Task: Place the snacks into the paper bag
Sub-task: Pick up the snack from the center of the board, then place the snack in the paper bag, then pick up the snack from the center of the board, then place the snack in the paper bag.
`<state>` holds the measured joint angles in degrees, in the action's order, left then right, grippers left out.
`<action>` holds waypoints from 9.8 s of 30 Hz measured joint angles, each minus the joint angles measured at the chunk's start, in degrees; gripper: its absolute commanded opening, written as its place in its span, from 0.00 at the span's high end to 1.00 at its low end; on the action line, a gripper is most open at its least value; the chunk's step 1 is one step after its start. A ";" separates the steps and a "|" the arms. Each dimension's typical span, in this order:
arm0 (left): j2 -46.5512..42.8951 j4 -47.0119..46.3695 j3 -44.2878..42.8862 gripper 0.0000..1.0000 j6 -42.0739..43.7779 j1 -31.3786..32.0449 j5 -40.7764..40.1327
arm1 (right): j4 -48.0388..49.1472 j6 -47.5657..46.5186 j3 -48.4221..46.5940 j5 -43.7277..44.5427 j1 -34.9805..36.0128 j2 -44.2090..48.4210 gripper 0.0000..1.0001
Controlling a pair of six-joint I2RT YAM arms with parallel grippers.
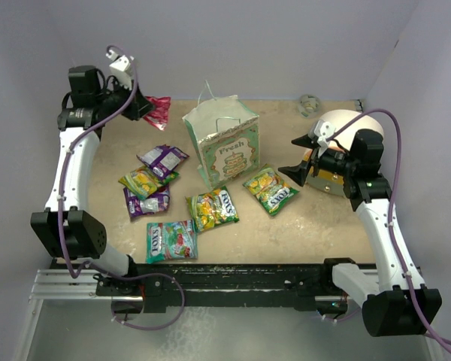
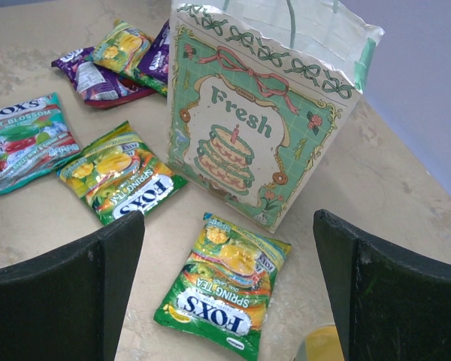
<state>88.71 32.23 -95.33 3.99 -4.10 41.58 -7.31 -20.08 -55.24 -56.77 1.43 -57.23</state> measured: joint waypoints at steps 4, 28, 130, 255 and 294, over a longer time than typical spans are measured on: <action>1.44 -0.90 -6.03 0.96 -0.96 6.32 -1.09 | 0.00 0.00 0.00 0.00 0.00 0.00 0.05; 19.61 3.63 -17.18 0.96 11.52 25.99 -14.21 | 0.31 0.00 0.26 0.02 -0.28 0.74 0.05; 13.81 -12.33 22.60 0.16 -5.38 -12.46 -5.57 | 2.47 2.97 1.27 4.79 -0.37 1.25 0.00; -6.10 12.94 -11.65 1.00 39.34 22.01 -16.35 | 3.74 4.46 1.36 3.34 -0.37 -0.11 0.00; 13.38 13.35 -24.26 1.00 56.72 29.42 -16.57 | 3.78 4.46 1.36 3.34 -0.37 -0.13 0.00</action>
<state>102.08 45.58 -119.59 60.71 25.32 25.02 -3.53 -15.62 -53.89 -53.43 1.06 -57.36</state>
